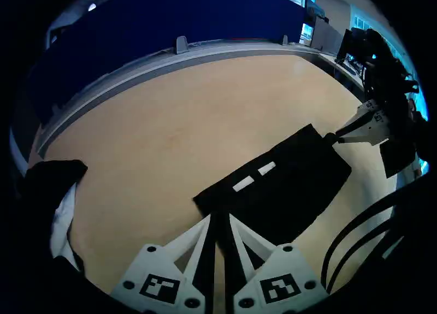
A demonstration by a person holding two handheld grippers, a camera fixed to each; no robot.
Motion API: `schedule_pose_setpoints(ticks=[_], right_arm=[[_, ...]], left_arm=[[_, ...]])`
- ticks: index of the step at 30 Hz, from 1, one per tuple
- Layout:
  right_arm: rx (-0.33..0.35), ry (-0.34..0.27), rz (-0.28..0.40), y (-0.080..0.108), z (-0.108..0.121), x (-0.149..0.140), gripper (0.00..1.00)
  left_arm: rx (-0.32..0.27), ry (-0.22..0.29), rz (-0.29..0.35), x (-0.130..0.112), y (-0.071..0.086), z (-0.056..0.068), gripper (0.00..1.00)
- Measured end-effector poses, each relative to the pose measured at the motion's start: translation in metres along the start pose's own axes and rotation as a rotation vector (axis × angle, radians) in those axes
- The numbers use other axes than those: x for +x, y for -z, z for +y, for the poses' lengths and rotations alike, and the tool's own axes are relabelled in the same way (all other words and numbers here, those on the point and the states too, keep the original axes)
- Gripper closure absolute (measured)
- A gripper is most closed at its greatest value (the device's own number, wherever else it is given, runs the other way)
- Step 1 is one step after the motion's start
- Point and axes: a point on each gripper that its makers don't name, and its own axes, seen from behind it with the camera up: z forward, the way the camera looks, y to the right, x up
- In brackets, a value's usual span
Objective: Fold towel
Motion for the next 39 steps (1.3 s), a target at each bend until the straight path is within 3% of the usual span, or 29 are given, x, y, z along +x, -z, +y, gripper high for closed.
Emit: schedule_pose_setpoints(ticks=[4,8,18,19,29,39], right_arm=[[-0.008,-0.007,0.007,-0.002,0.002,0.001,0.62],[-0.017,-0.013,0.022,-0.002,0.005,0.004,0.55],[-0.005,-0.003,0.05,0.001,0.0,0.006,0.04],[-0.001,-0.005,0.051,0.002,-0.001,0.006,0.01],[0.01,0.001,0.053,0.009,-0.006,0.003,0.0],[0.027,0.017,0.042,0.016,-0.014,-0.007,0.0]], left_arm=[[0.021,-0.011,-0.002,-0.001,-0.002,-0.006,0.87],[0.052,-0.025,0.002,-0.001,-0.001,-0.013,0.69],[0.061,0.0,0.007,-0.005,0.008,-0.016,0.18],[0.061,0.002,0.008,-0.005,0.008,-0.015,0.16],[0.073,0.008,0.024,-0.005,0.017,-0.015,0.11],[0.106,0.041,0.052,-0.011,0.039,-0.018,0.11]])
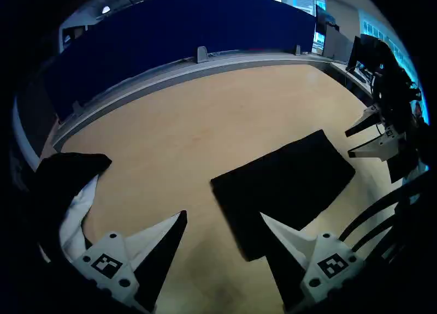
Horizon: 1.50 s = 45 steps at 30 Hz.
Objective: Fold towel
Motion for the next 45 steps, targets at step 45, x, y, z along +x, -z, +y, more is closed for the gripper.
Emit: schedule_pose_setpoints(ticks=[45], right_arm=[[0.076,0.151,-0.132,0.018,-0.024,-0.064,0.0]], left_arm=[[0.184,0.234,-0.001,-0.106,0.115,-0.03,0.11]])
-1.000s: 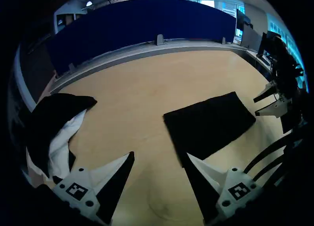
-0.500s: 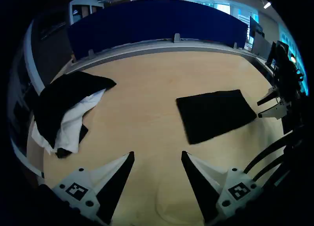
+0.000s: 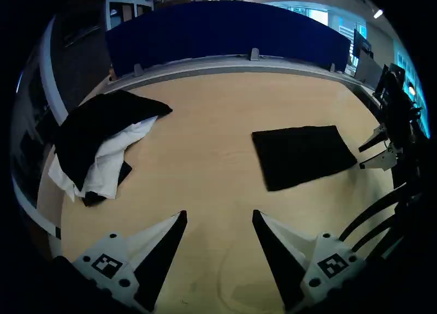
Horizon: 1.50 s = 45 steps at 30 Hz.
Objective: Fold towel
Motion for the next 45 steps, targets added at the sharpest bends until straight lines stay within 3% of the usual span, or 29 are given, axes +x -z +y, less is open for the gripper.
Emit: schedule_pose_setpoints(ticks=[11,15,18,23,27,29,33,39,45], right_arm=[[0.026,-0.005,-0.027,-0.013,0.0,-0.011,0.21],[0.02,-0.025,-0.02,-0.017,0.004,-0.009,0.35],[0.025,-0.029,-0.027,-0.019,0.005,-0.01,0.41],[0.024,-0.005,-0.046,-0.02,0.004,-0.016,0.58],[0.018,0.009,-0.056,-0.022,0.003,-0.018,0.61],[0.008,0.007,-0.05,-0.023,0.005,-0.017,0.7],[0.009,-0.009,-0.047,-0.024,0.007,-0.017,0.74],[0.006,-0.009,-0.046,-0.021,0.008,-0.017,0.9],[0.008,0.0,-0.037,-0.018,0.005,-0.014,0.94]], left_arm=[[0.001,0.003,-0.004,-0.006,0.002,-0.001,0.11],[-0.001,0.004,-0.003,-0.007,0.004,-0.001,0.11],[0.0,0.003,-0.002,-0.006,0.005,-0.002,0.11],[-0.004,0.006,-0.003,-0.006,0.006,-0.003,0.11],[-0.005,0.005,-0.003,-0.007,0.005,-0.003,0.12],[-0.007,0.003,-0.004,-0.007,0.005,-0.002,0.11],[-0.01,0.003,-0.005,-0.008,0.006,-0.001,0.11],[-0.013,0.009,-0.007,-0.01,0.004,0.0,0.11],[-0.01,-0.001,-0.009,-0.011,0.002,-0.001,0.11]])
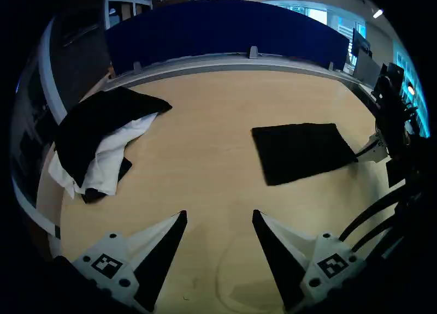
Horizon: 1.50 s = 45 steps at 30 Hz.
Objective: Fold towel
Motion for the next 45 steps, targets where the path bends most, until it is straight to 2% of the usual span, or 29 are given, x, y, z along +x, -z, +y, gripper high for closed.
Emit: schedule_pose_setpoints(ticks=[9,24,36,45], right_arm=[[-0.007,0.02,0.032,0.013,-0.003,0.02,0.94],[-0.028,0.131,0.118,0.048,-0.019,0.105,0.95],[-0.021,0.168,0.119,0.044,-0.034,0.13,0.95],[0.029,0.257,0.113,0.022,-0.078,0.165,0.95]], left_arm=[[-0.006,0.006,0.004,0.005,0.002,0.0,0.11],[-0.025,0.024,0.026,0.008,0.008,-0.002,0.11],[-0.047,0.041,0.03,0.003,0.011,-0.002,0.11],[-0.054,0.065,0.047,0.0,0.013,-0.005,0.11]])
